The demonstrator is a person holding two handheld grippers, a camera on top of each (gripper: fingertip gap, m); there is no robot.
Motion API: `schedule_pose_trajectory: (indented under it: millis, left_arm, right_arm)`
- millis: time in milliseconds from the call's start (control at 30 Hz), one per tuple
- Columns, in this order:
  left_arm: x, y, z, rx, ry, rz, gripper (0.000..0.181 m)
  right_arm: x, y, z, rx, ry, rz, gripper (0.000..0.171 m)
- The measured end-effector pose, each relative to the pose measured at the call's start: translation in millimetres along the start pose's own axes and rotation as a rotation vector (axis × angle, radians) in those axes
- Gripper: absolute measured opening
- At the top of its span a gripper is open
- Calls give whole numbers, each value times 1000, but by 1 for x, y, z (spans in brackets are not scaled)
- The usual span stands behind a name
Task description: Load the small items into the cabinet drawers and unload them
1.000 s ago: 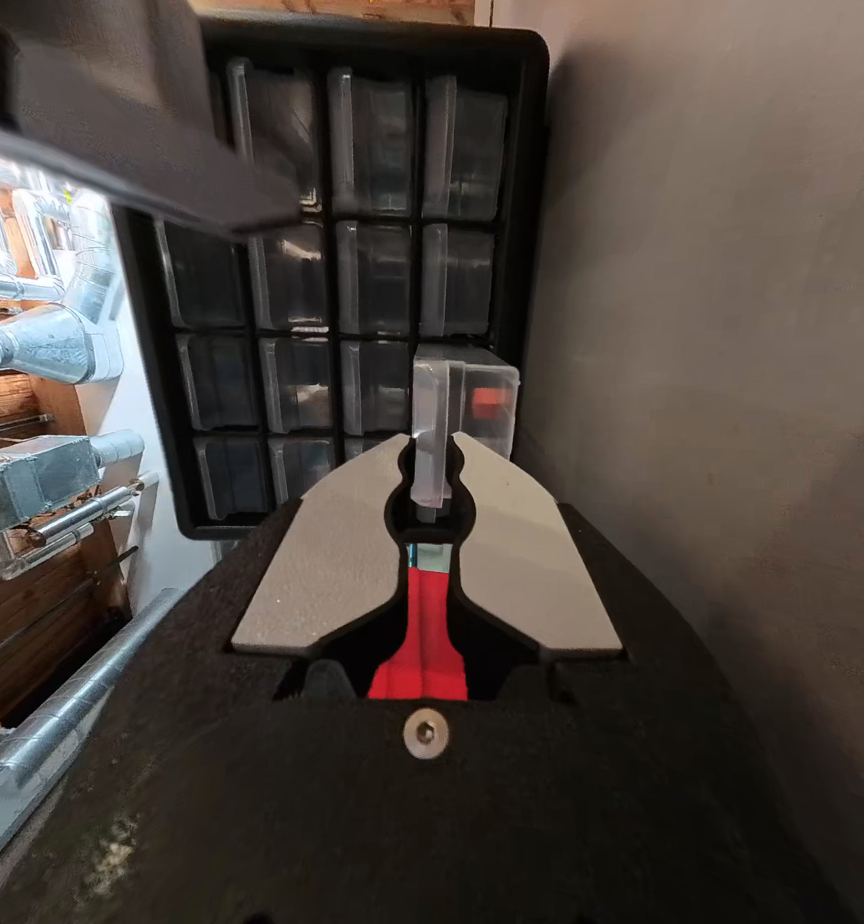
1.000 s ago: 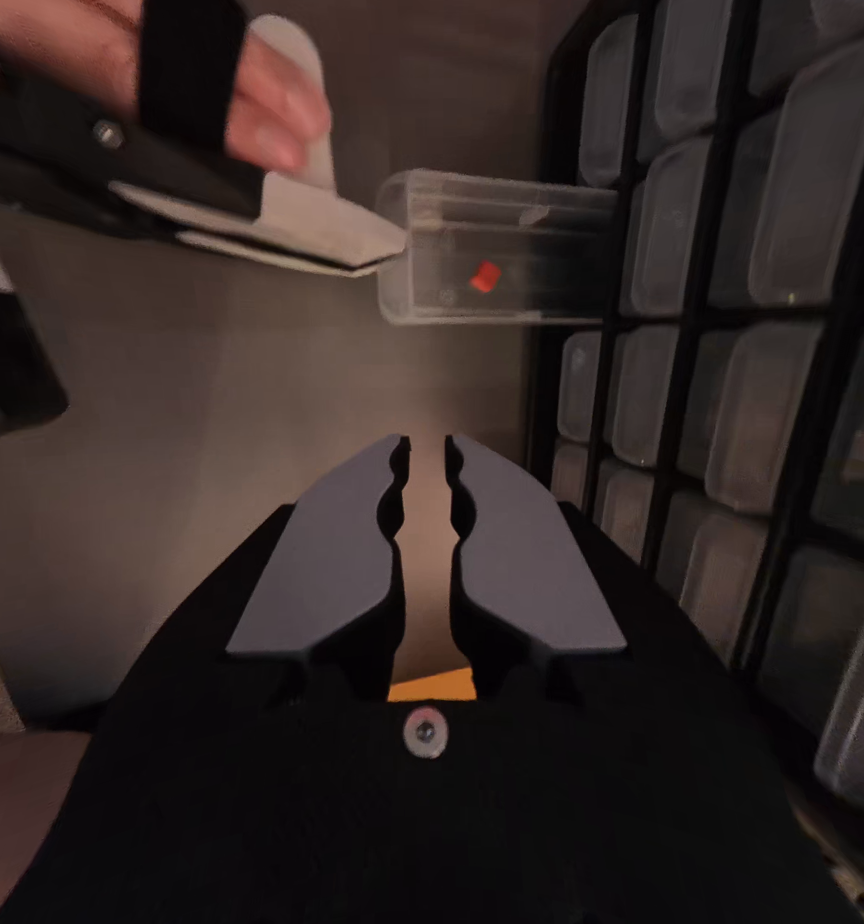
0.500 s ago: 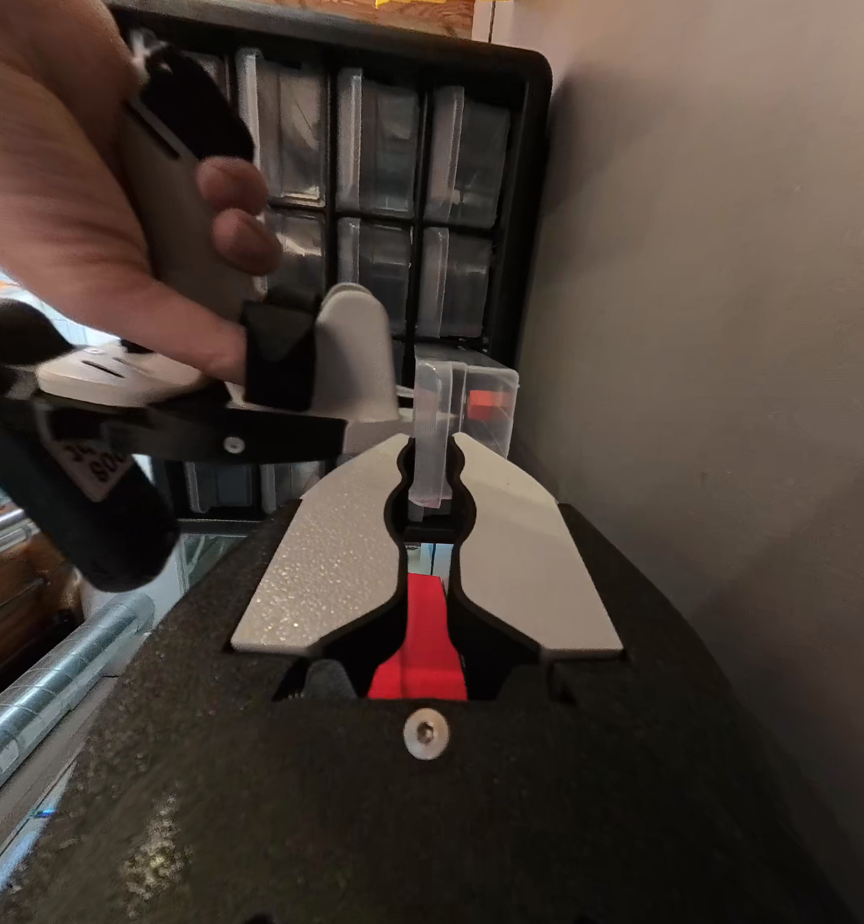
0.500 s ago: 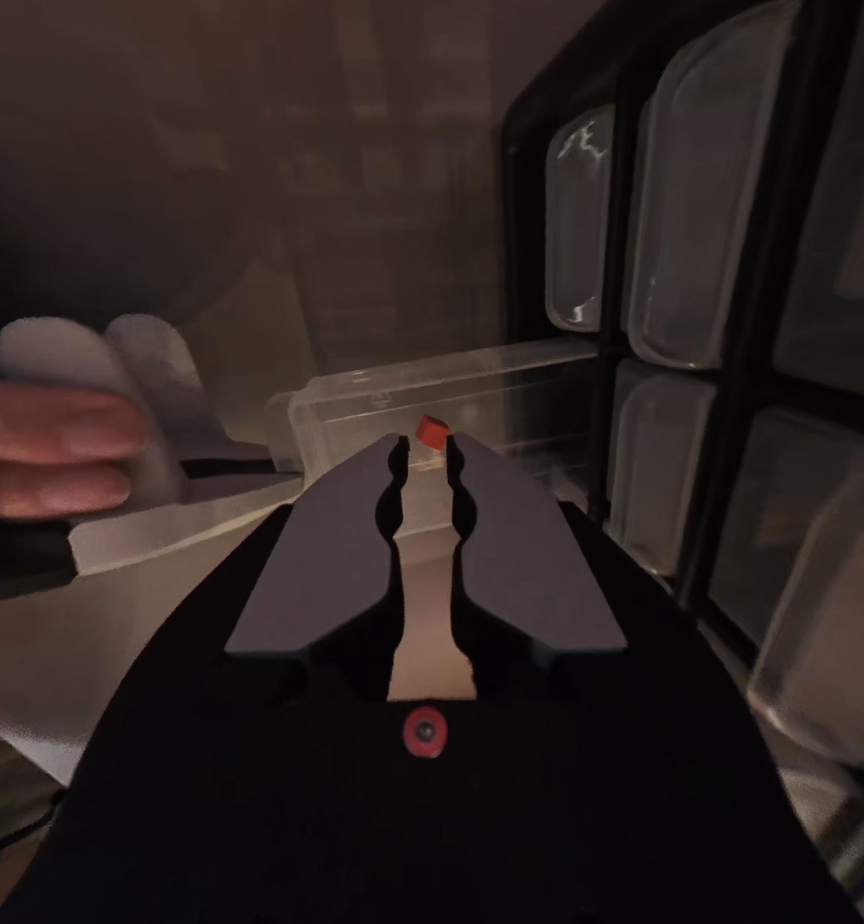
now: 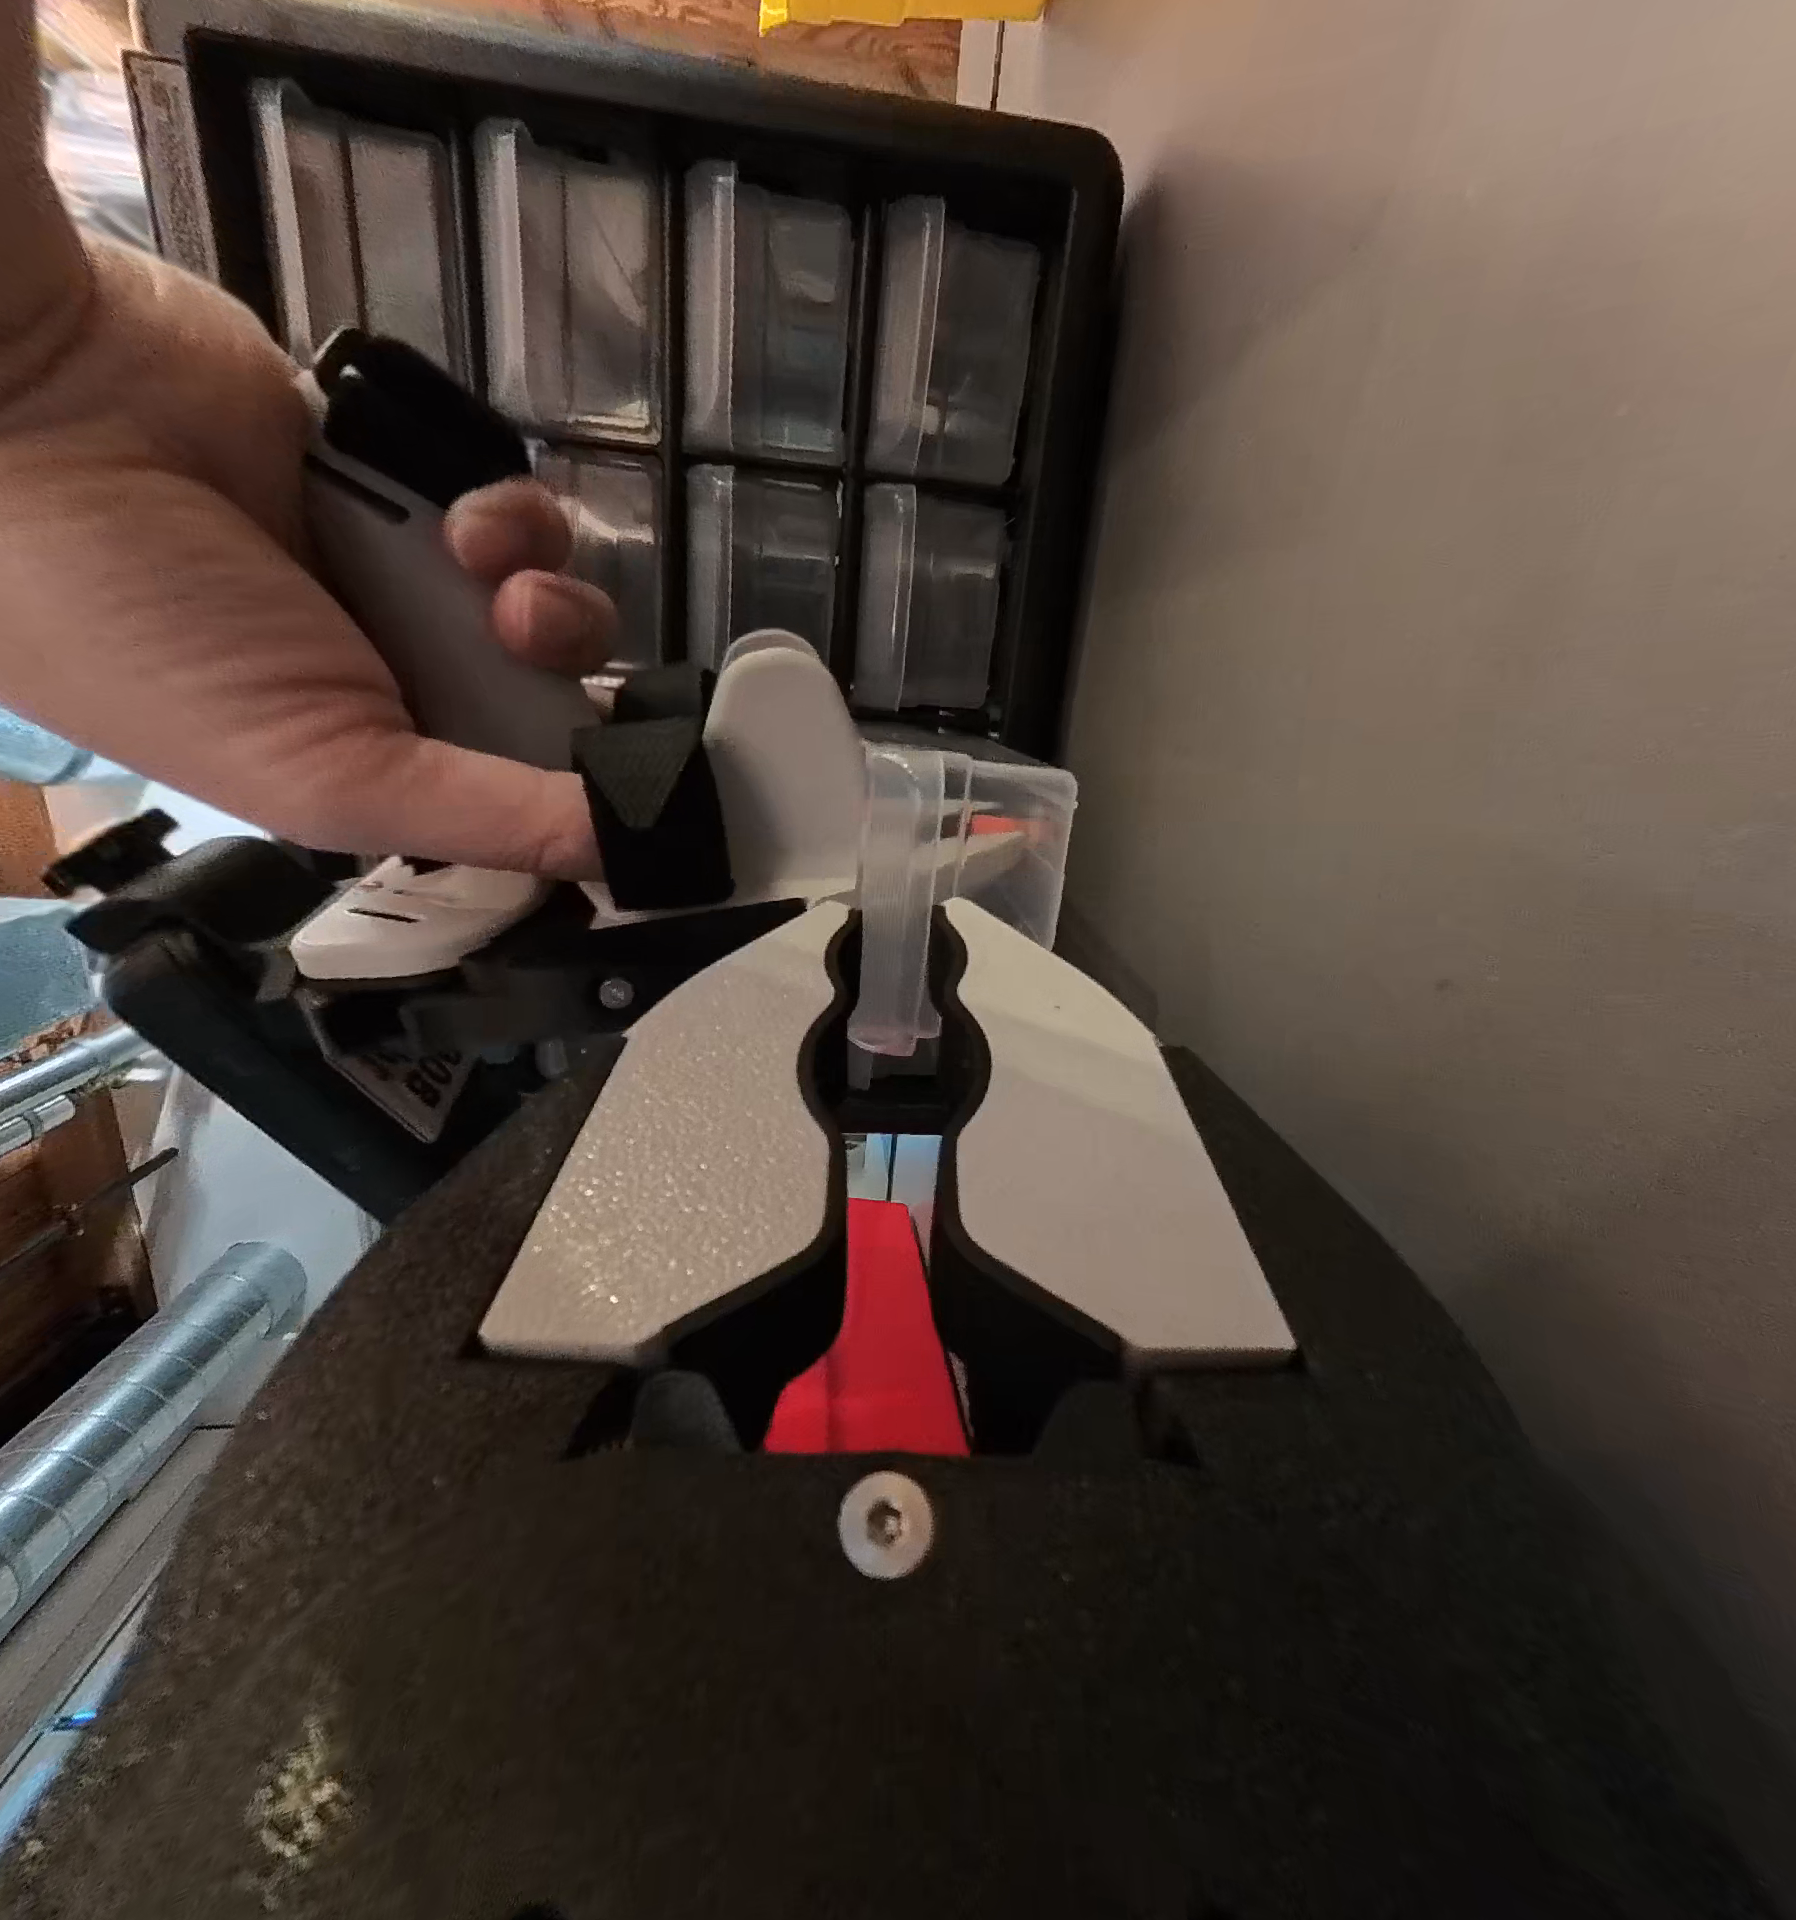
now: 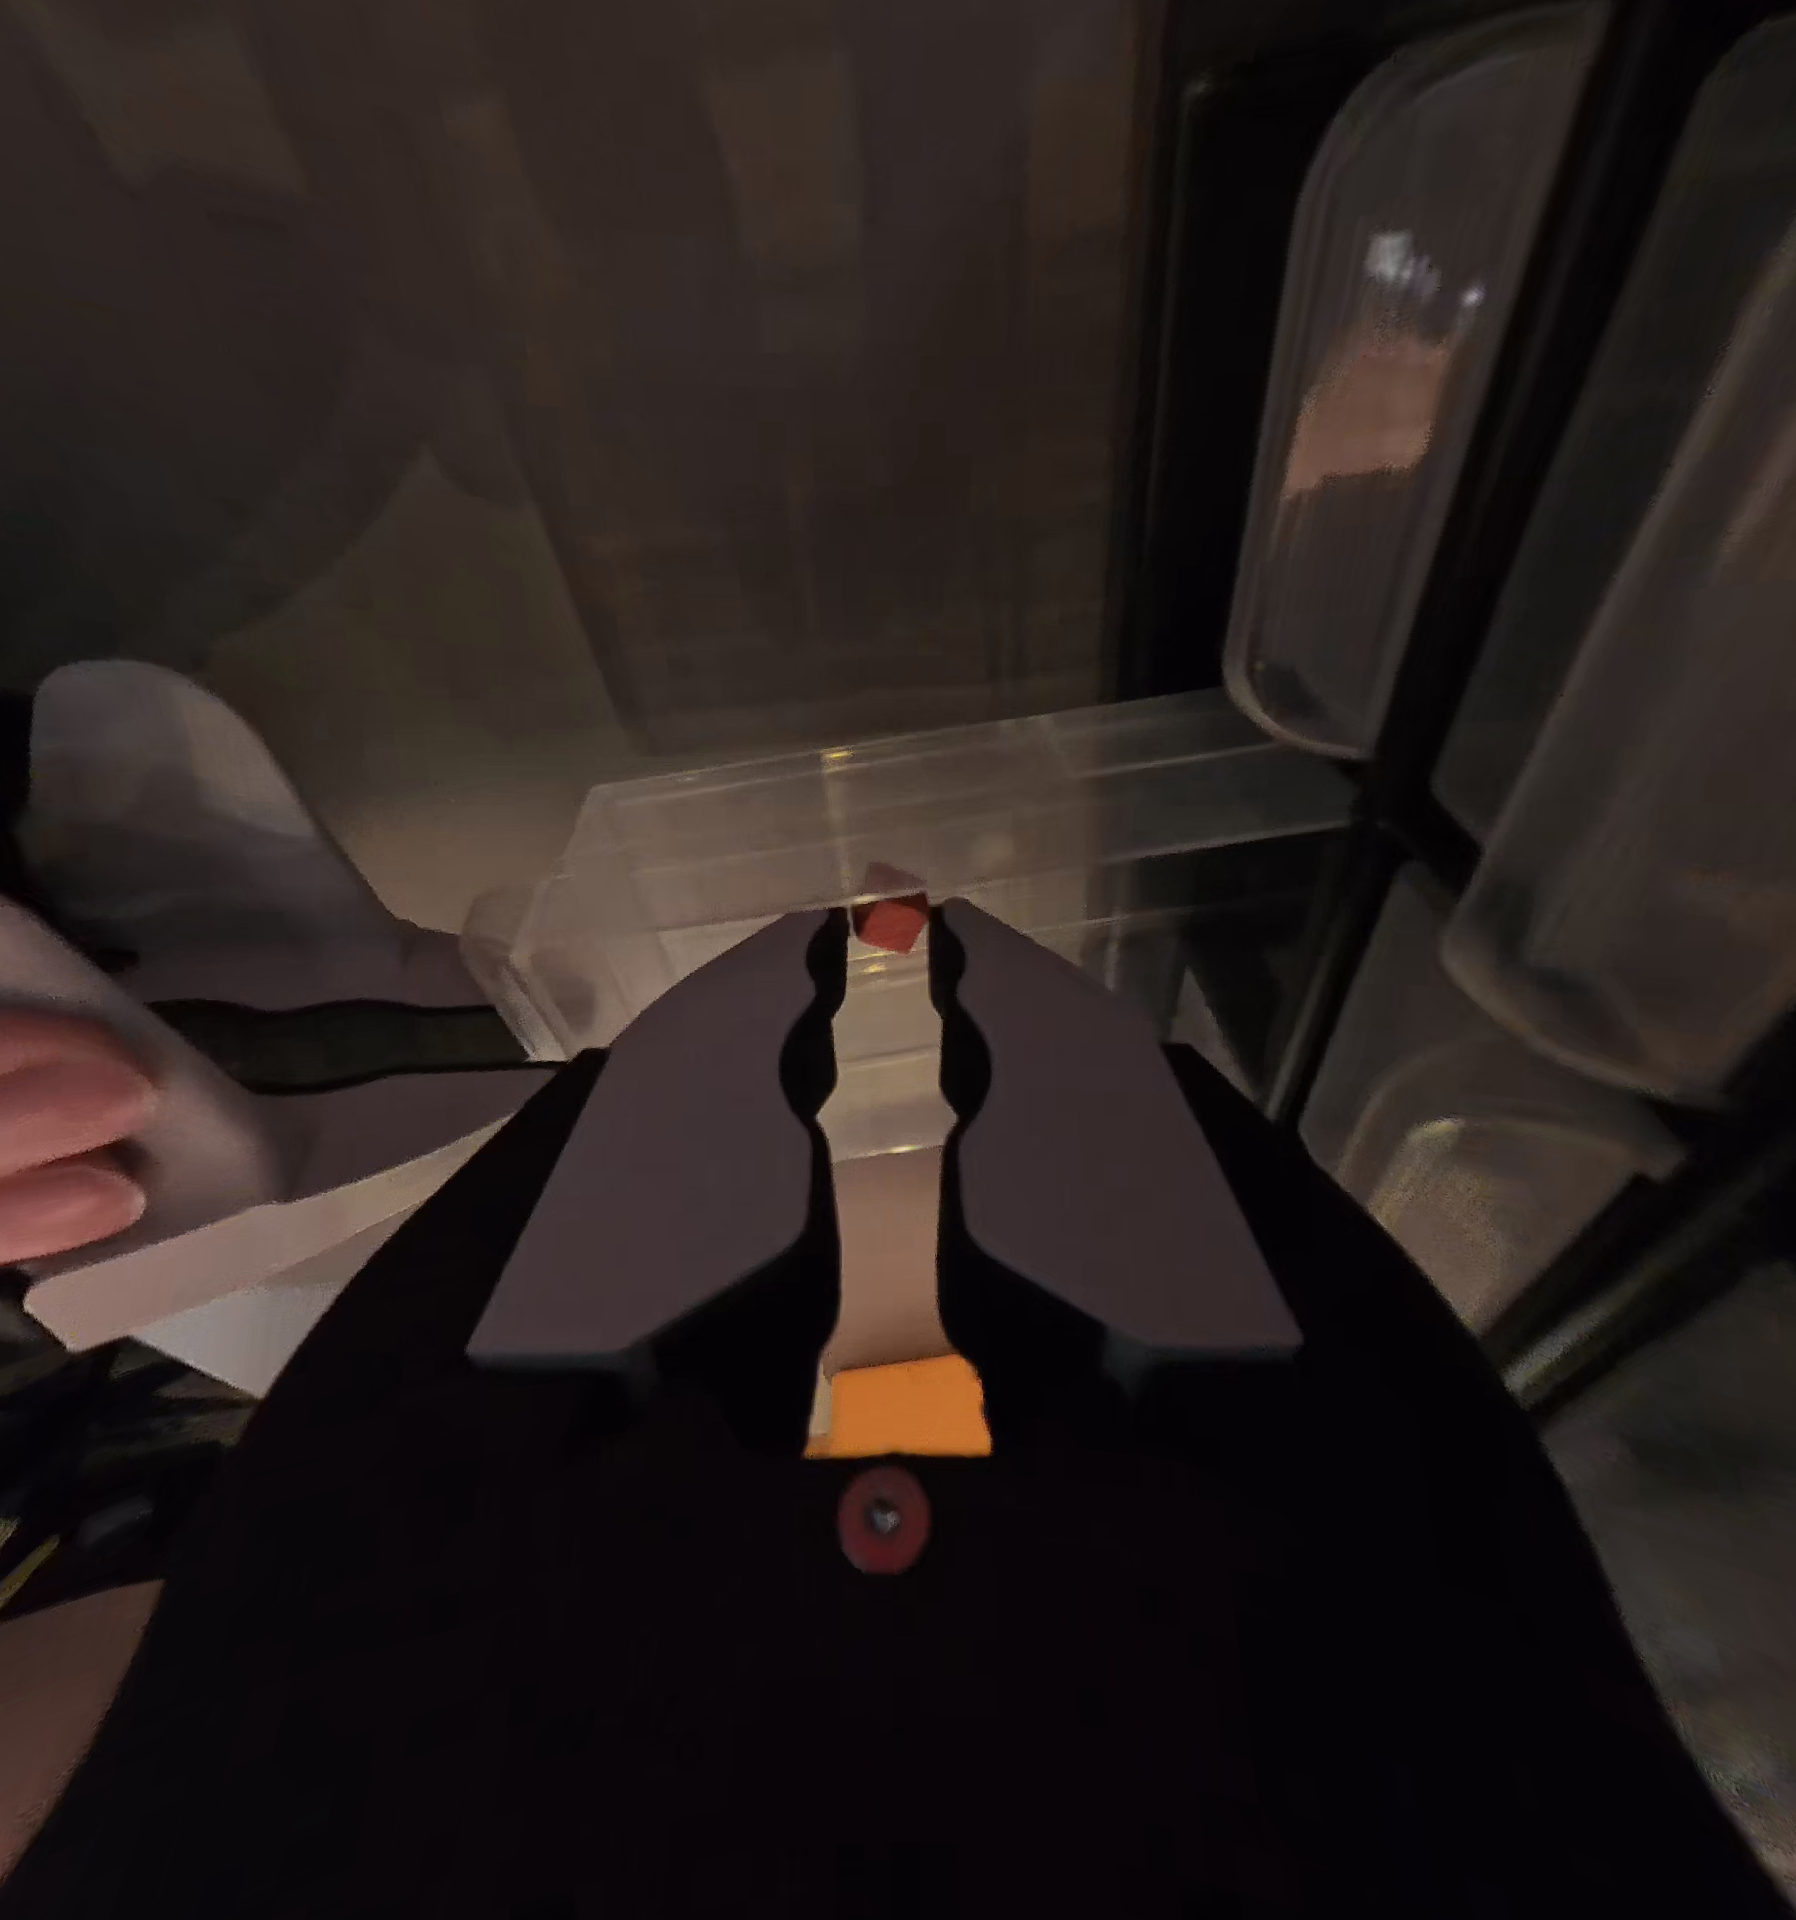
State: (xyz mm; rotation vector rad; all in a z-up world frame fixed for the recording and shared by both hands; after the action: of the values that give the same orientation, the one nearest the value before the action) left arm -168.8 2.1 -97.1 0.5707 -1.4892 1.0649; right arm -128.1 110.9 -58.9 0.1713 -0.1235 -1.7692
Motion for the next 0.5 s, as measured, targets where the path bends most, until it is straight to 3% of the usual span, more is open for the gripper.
schedule_pose_trajectory:
  millis: [233,400,500]
  left_arm:
    - [2,2,-1,10,-5,4,12]
    - [0,4,-4,21,3,4,12]
    - [0,5,-6,27,10,12,12]
  right_arm:
    - [-3,0,10,-64,45,13,14]
    - [12,25,58,-296,143,-11,14]
    - [31,65,95,-440,230,-26,14]
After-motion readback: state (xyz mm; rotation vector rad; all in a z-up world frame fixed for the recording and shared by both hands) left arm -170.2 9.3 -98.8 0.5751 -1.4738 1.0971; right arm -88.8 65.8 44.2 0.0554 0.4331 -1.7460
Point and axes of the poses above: each gripper's, where its closed fingertips meet, z back along the fingers, y out of its underside, x = y × z across the jaws, the point moved 8 cm from there along z, back along the fingers, and after that the axes turned 12 degrees about z, right-handed, at the moved point
